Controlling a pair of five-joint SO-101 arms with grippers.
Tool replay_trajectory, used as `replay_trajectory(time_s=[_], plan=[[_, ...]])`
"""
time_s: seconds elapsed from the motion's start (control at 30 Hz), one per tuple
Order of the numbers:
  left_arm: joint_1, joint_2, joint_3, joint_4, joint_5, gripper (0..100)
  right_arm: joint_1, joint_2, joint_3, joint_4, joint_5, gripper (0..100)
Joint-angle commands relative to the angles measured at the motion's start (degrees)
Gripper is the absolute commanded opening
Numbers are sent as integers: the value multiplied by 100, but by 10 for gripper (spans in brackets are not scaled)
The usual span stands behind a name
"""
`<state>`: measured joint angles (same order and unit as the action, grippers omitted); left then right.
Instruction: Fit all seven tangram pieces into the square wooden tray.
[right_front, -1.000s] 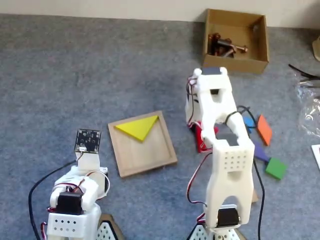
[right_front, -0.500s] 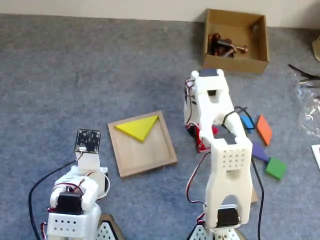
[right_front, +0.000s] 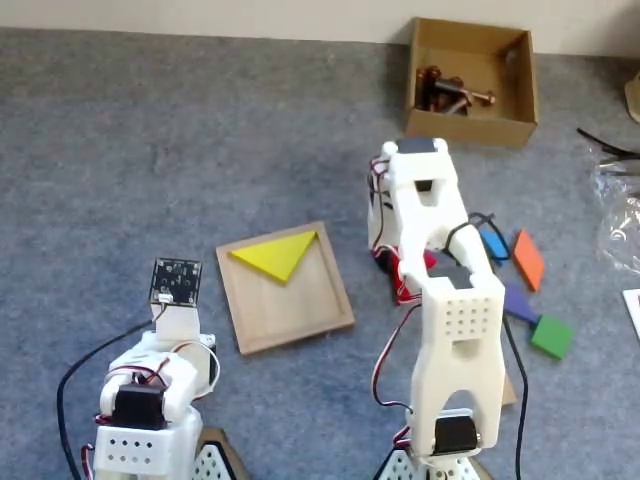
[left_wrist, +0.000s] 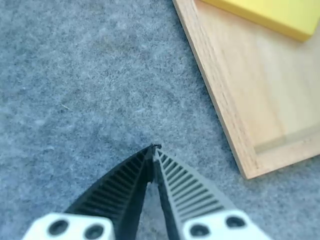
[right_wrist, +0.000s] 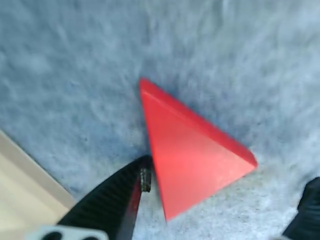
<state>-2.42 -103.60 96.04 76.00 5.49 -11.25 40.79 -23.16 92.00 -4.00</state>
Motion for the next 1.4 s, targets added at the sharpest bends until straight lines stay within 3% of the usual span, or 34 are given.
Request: replay_trajectory(time_s=[0.0,0.37,0.53,1.23,1.37], plan=[[84,-40,110,-9,44,5,-84,-110,-48,-198,0,384],[84,-40,110,-9,44,5,-92,-110,-48,-224,9,370],[84,-40,110,-9,44,5,-145,-119,-48,-479,18,297],[84,-40,110,-9,44,5,-154,-110,-31,-488,202,292],[84,-40,110,-9,44,5,-154,-110,-31,-505,202,229]])
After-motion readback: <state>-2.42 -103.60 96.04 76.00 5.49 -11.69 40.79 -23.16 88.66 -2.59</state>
